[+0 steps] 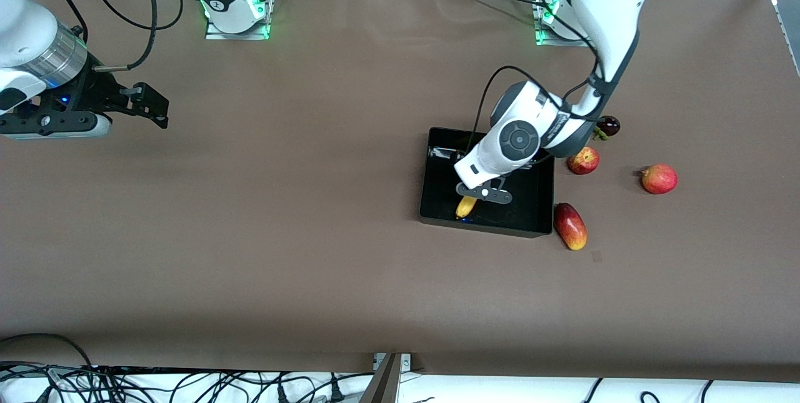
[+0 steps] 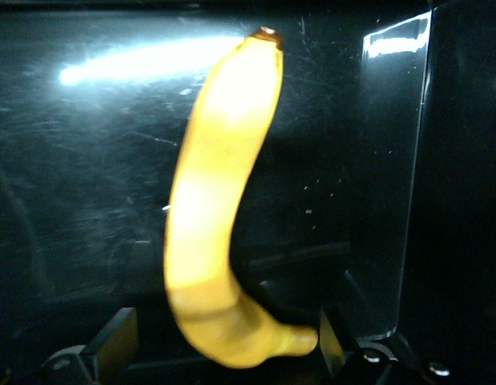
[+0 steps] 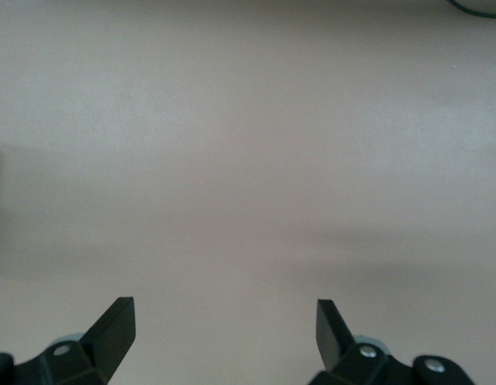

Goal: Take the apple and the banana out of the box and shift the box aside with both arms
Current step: 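Move the left gripper over the yellow banana in the tray, then lower the left gripper and grasp the banana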

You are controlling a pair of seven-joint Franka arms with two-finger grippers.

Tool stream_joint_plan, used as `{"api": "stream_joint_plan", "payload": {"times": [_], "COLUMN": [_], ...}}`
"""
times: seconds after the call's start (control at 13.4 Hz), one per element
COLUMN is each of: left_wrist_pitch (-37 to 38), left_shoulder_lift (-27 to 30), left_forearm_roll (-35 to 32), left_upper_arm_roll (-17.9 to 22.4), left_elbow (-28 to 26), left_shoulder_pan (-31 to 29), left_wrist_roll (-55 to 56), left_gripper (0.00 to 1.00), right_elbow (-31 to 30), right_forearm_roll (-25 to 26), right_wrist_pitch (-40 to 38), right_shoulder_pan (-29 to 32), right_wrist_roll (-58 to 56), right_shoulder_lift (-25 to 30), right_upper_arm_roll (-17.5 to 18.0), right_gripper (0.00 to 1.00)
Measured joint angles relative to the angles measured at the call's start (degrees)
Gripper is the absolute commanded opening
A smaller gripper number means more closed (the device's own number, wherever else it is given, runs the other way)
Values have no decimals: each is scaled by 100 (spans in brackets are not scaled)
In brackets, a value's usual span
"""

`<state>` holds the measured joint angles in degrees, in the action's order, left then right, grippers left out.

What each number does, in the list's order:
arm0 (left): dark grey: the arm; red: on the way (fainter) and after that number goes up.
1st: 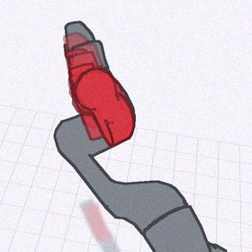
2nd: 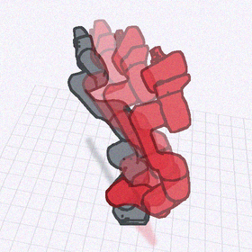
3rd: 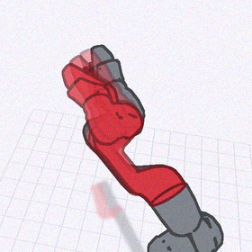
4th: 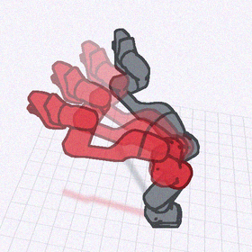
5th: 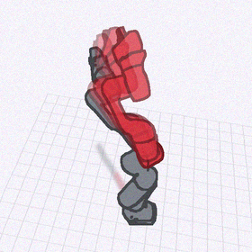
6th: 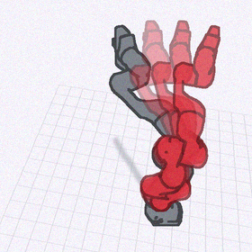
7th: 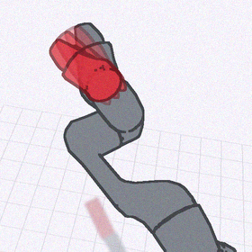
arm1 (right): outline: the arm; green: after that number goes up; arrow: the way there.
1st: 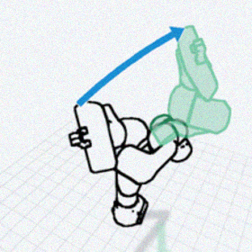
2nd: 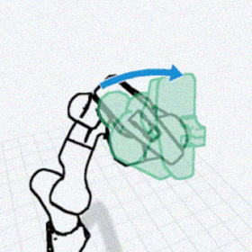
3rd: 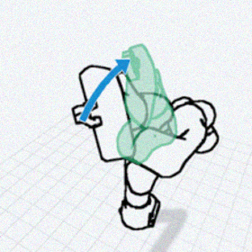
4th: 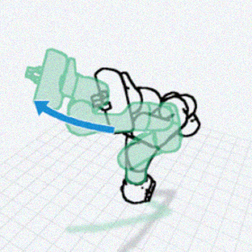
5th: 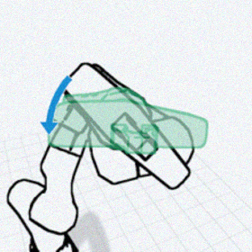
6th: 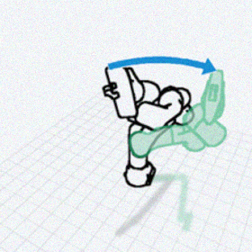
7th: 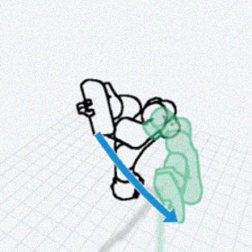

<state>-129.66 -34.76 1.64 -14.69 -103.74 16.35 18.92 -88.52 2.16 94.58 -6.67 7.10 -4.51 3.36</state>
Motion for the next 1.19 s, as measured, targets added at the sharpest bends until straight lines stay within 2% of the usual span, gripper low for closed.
{"api": "stream_joint_plan", "payload": {"times": [0.15, 0.3, 0.37, 0.45, 0.89, 1.04, 1.19], "left_wrist_pitch": [-278, -389, -404, -405, -347, 33, 739], "left_shoulder_lift": [-171, -266, -282, -283, -218, -45, 276], "left_forearm_roll": [0, 0, 0, 0, 0, 0, 0], "left_upper_arm_roll": [4, 6, 6, 6, 18, 18, 41], "left_elbow": [-41, -93, -111, -114, -51, 105, 380], "left_shoulder_pan": [9, 19, 35, 49, 44, 35, -18], "left_wrist_roll": [10, 11, 21, 33, 66, 66, 66], "left_gripper": [97, 24, 5, 0, 0, 0, 0], "right_elbow": [0, 0, 0, 0, 0, 0, 0], "right_forearm_roll": [0, 0, 0, 0, 0, 0, 0], "right_wrist_pitch": [0, 0, 0, 0, 0, 0, 0], "right_shoulder_pan": [0, 0, 0, 0, 0, 0, 0], "right_wrist_roll": [0, 0, 0, 0, 0, 0, 0], "right_shoulder_lift": [0, 0, 0, 0, 0, 0, 0], "right_upper_arm_roll": [0, 0, 0, 0, 0, 0, 0], "right_gripper": [100, 100, 100, 100, 100, 100, 100]}}
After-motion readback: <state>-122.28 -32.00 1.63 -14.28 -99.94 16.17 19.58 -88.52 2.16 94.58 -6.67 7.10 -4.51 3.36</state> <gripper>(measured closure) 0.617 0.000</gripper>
